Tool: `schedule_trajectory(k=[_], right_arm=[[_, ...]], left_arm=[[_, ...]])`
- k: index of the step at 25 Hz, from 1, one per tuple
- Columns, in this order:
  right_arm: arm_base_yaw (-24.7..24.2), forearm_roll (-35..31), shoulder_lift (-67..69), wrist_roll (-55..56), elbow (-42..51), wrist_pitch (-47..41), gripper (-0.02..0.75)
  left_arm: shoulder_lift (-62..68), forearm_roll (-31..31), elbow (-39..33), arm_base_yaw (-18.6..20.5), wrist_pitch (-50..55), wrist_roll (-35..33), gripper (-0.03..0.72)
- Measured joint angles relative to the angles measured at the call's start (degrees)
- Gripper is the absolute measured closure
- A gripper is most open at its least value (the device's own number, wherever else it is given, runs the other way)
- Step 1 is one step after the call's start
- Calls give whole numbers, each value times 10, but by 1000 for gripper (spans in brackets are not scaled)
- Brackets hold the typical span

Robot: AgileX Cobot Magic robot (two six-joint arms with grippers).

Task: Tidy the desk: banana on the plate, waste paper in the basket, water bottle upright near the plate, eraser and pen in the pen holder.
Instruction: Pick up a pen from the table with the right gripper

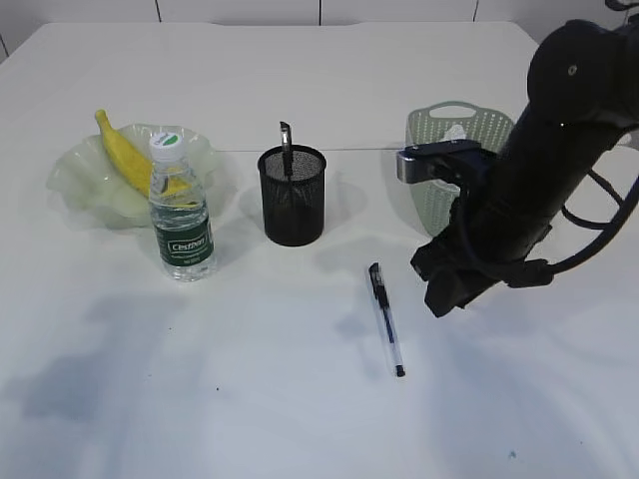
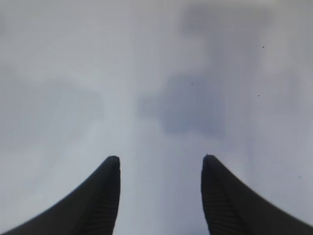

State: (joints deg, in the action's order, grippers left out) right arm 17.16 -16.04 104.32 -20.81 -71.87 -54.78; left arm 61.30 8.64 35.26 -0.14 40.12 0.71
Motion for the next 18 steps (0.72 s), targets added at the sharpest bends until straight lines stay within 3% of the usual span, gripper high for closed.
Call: schedule_trajectory(k=[6,10,18], right_arm=[[-1,-45,0,151,6,43,499],[-1,-52,10,194,-2,62,491],[21,-4,101,236,-105,25,440]], left_arm=[[0,1,0,0,1,0,318],[0,5,0,0,-1,0,318],[0,13,0,0,-2,0,320]])
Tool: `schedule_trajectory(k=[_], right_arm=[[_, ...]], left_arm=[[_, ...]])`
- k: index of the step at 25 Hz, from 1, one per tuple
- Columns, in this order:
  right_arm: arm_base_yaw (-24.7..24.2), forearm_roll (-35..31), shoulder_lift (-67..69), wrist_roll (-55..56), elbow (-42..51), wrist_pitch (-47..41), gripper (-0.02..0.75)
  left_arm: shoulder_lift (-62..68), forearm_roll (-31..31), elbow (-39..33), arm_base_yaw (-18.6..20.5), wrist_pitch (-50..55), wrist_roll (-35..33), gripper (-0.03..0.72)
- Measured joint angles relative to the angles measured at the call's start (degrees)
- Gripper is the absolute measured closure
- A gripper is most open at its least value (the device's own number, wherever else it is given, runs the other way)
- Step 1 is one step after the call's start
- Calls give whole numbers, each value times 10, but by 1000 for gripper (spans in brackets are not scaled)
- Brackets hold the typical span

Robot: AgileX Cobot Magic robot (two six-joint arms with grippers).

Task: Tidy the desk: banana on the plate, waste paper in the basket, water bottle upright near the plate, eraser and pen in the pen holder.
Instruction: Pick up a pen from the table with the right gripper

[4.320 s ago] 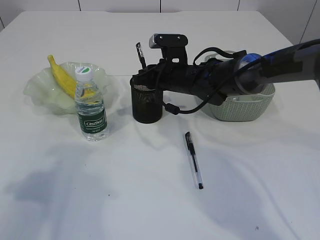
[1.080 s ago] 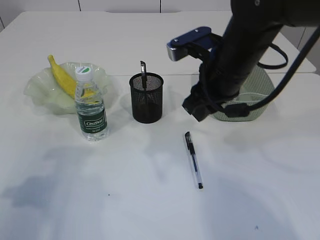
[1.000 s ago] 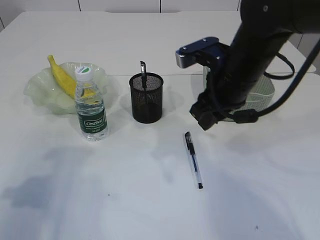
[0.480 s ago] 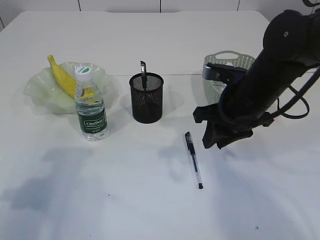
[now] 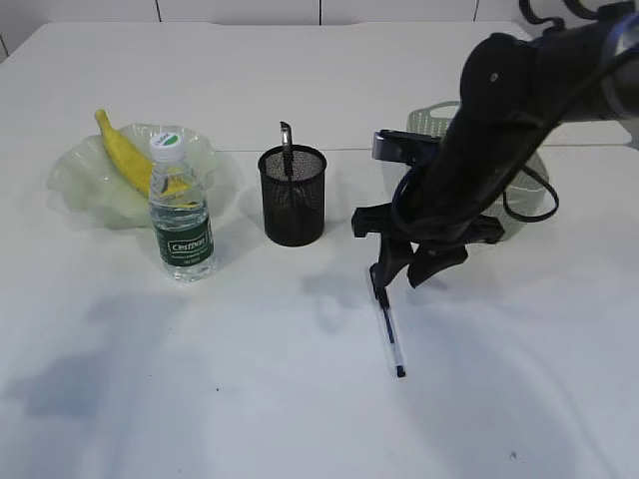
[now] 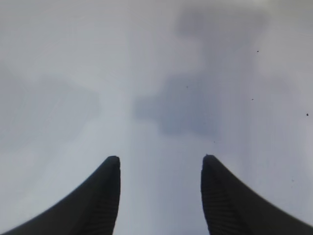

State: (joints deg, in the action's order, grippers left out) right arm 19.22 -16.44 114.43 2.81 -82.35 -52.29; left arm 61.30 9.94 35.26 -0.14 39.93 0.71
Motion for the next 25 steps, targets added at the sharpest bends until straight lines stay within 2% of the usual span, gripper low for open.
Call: schedule_trajectory(k=[6,25], right_arm=[[32,73,63,63,-84,-44,439],[35,119,116,117,-115,-41,435]], left_arm=[[0,1,0,0,-1,0,320],[0,2,0,0,-1,0,320]])
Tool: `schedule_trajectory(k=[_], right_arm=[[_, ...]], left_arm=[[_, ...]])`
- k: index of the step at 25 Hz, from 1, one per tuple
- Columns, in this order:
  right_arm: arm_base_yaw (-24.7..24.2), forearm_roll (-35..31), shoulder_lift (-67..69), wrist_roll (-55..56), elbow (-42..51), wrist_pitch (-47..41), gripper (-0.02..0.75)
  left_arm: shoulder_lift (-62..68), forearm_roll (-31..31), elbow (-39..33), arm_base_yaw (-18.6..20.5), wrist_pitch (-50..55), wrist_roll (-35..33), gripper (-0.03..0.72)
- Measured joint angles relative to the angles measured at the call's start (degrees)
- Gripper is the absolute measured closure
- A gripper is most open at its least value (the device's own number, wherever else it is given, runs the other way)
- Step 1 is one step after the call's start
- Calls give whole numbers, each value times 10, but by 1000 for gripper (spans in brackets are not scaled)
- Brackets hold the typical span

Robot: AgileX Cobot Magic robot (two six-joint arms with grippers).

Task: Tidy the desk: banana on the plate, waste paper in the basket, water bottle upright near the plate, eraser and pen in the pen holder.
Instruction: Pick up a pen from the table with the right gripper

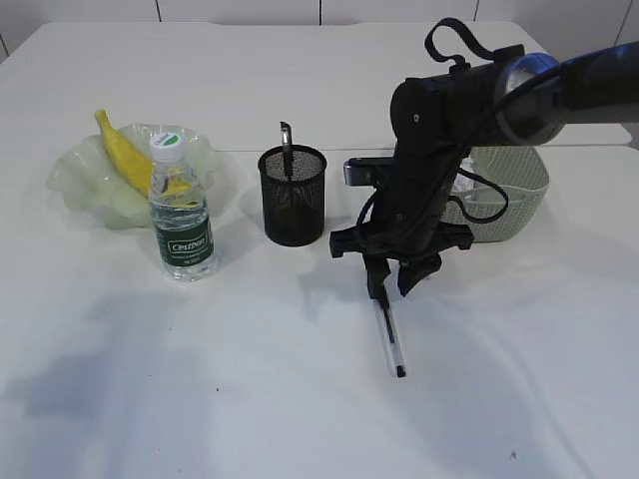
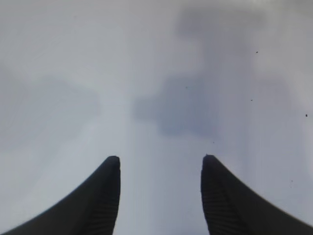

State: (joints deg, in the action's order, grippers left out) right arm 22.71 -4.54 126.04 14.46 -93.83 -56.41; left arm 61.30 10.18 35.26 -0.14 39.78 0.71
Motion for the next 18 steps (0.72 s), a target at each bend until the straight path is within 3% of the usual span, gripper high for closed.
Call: schedule_trajectory(k=[18], right_arm=[[0,-10,18,2,0,14,433]], left_arm=[[0,0,0,0,0,0,320]])
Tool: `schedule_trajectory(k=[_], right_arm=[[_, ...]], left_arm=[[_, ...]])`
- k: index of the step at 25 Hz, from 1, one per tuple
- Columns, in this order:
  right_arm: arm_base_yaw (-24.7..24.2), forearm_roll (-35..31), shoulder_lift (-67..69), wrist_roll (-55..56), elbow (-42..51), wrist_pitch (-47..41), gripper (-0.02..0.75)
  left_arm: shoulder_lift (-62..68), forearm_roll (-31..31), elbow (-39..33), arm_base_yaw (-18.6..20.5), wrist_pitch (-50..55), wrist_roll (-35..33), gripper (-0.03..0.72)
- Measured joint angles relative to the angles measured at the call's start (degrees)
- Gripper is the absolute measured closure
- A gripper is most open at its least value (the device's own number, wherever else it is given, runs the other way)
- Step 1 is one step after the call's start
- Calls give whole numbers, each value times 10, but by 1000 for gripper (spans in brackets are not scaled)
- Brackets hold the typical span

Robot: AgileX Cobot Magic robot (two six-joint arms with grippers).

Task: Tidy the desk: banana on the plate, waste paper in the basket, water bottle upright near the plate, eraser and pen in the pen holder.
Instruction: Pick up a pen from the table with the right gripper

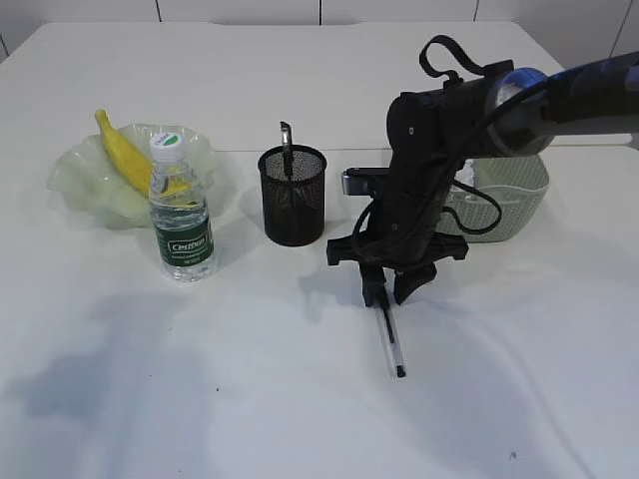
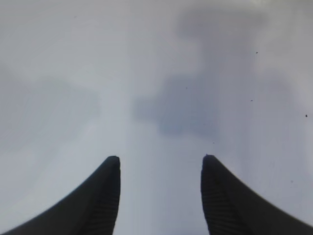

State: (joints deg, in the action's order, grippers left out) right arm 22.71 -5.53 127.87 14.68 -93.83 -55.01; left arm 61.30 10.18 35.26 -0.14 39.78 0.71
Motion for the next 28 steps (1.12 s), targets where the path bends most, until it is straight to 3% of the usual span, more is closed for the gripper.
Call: schedule_trajectory(k=[28], right_arm=[[0,10,0,4,0,3,433]], left_arm=[[0,0,0,0,-17,0,320]])
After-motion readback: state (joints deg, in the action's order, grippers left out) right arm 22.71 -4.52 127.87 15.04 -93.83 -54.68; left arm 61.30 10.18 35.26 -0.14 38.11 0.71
